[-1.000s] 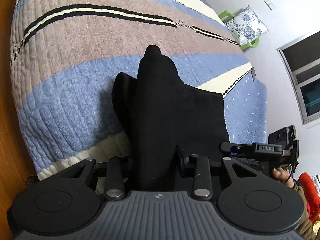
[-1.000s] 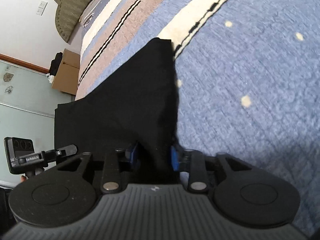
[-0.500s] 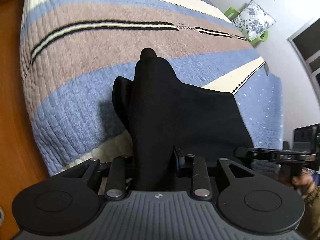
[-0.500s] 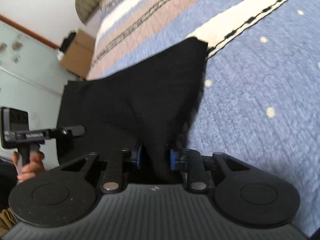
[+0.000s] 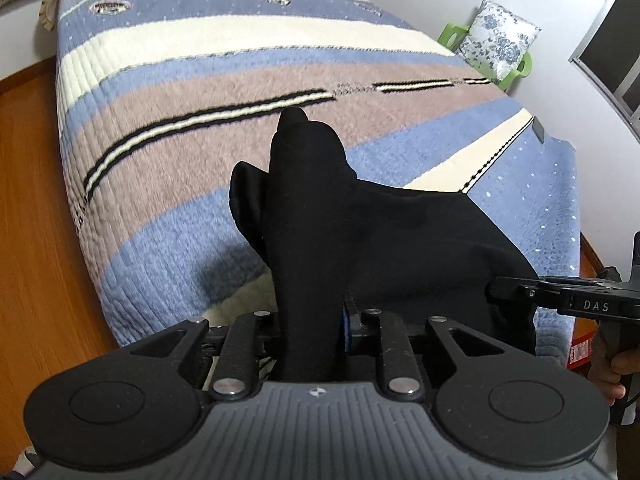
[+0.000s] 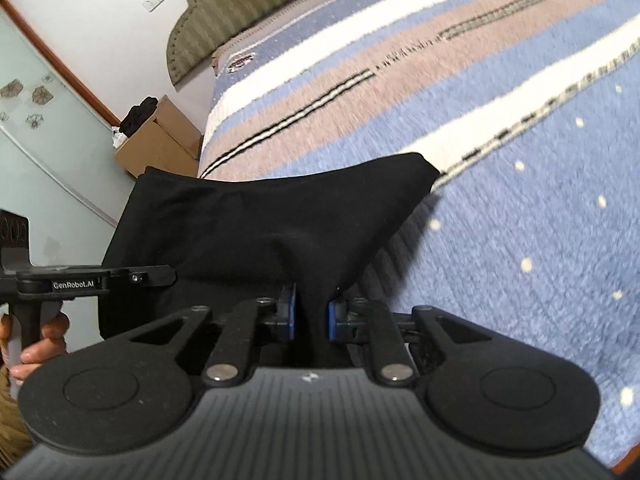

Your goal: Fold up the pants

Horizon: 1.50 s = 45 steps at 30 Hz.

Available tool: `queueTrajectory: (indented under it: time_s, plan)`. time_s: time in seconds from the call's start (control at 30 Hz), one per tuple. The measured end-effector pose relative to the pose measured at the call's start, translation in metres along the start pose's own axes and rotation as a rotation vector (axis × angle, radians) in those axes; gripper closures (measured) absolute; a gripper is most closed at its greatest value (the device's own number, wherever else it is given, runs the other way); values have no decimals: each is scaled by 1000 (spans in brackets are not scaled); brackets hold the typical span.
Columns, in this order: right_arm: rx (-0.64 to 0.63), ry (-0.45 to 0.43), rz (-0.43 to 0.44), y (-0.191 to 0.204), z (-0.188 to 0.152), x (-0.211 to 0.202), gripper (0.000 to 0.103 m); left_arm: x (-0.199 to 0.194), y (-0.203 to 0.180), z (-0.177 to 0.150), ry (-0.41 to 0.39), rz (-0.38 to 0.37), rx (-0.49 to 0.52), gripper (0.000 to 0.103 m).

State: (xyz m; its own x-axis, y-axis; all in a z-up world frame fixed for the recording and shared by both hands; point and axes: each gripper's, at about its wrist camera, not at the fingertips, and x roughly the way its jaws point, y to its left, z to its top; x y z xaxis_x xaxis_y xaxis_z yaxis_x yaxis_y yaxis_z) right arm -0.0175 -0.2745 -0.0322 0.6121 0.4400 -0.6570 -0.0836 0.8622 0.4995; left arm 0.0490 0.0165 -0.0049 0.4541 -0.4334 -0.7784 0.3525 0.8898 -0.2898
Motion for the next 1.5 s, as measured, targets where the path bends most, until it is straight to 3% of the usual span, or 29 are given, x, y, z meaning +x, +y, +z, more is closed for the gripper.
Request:
queueTrajectory:
  time_s: [0.27, 0.67, 1.13, 1.5]
  plan:
    - [-98, -75, -13, 36, 10, -17, 89, -32, -9, 17, -92, 44, 43, 83]
    - [-202, -155, 3, 87, 67, -18, 89, -58, 8, 72, -206, 130, 47, 83]
    - [-234, -206, -79, 117, 152, 47, 89, -3, 43, 149, -224, 195, 35, 83]
    - [-200, -126, -150, 87, 178, 118, 89, 71, 63, 158, -121, 257, 16, 83]
